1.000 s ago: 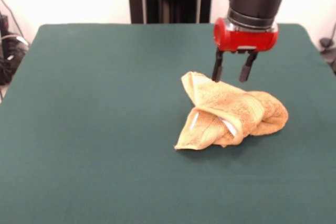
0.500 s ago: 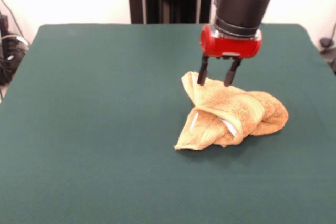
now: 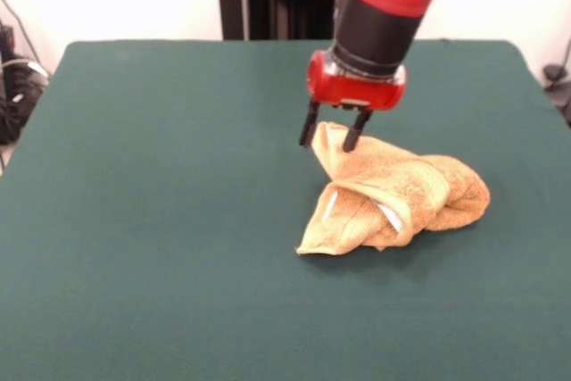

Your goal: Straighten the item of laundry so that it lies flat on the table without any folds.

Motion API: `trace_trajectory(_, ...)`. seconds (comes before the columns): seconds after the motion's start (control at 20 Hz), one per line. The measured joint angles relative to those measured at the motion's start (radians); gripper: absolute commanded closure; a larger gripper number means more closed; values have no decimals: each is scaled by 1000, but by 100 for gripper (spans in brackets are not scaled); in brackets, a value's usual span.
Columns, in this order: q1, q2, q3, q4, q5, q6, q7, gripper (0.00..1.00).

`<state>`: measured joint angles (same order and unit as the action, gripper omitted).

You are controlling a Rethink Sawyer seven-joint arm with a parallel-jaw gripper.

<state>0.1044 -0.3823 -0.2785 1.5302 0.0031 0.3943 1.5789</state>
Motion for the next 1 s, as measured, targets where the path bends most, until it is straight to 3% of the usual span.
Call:
trace_trajectory(0.2,-17,74,-1,-8,31,-2,0,0)
trace_trajectory(1.0,-30,74,-2,-9,98,15,0,0)
